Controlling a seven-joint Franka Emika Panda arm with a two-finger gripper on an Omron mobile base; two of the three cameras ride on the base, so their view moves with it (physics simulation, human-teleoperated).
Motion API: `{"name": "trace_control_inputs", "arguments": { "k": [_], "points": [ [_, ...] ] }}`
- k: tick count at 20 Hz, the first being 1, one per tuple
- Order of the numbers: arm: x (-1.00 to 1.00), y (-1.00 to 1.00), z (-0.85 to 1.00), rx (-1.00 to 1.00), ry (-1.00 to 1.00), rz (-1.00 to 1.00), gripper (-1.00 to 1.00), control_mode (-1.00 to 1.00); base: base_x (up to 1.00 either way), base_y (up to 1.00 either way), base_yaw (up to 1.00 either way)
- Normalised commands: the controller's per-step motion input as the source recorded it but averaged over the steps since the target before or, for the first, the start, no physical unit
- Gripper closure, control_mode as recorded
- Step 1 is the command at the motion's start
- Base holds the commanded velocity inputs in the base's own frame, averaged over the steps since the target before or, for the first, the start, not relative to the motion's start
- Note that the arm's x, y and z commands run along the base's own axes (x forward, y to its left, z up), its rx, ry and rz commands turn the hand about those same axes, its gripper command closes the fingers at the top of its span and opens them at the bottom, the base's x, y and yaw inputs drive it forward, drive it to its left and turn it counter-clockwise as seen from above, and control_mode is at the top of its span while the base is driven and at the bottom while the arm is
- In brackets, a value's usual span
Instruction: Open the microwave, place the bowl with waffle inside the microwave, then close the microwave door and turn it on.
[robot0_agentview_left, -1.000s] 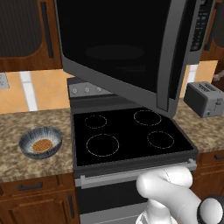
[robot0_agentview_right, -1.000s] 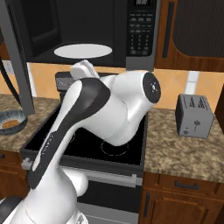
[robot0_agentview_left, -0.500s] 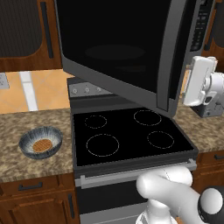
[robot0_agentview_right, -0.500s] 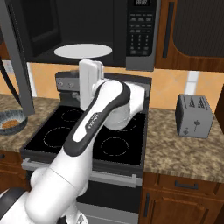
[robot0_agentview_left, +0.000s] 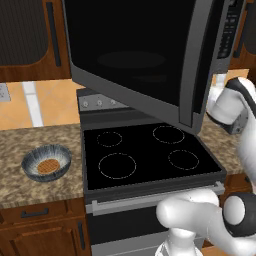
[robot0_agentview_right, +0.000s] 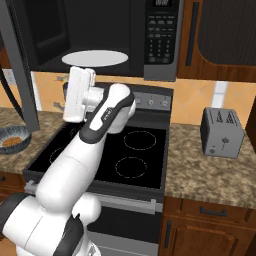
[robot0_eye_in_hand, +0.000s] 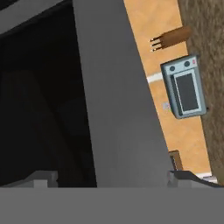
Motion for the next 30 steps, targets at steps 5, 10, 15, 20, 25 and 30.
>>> {"name": "trace_control_inputs", "arguments": {
  "k": [5,10,15,20,25,30],
  "points": [
    [-0.10,0.73,0.09,0.00,0.13,0.58,-1.00,-1.00,0.00,0.00,0.00],
    [-0.57,0.87,0.15,0.00,0.03,0.44,-1.00,-1.00,0.00,0.00,0.00],
    [-0.51,0.68,0.04,0.00,-0.01,0.16,-1.00,-1.00,0.00,0.00,0.00],
    [-0.02,0.26,0.00,0.00,-0.04,-0.02,-1.00,-1.00,0.00,0.00,0.00],
    [0.00,-0.70,-0.53,-0.08,-0.10,0.00,-1.00,-1.00,0.00,0.00,0.00],
    [-0.08,-0.74,-1.00,-0.11,-0.09,0.00,-1.00,-1.00,0.00,0.00,0.00]
  ]
}}
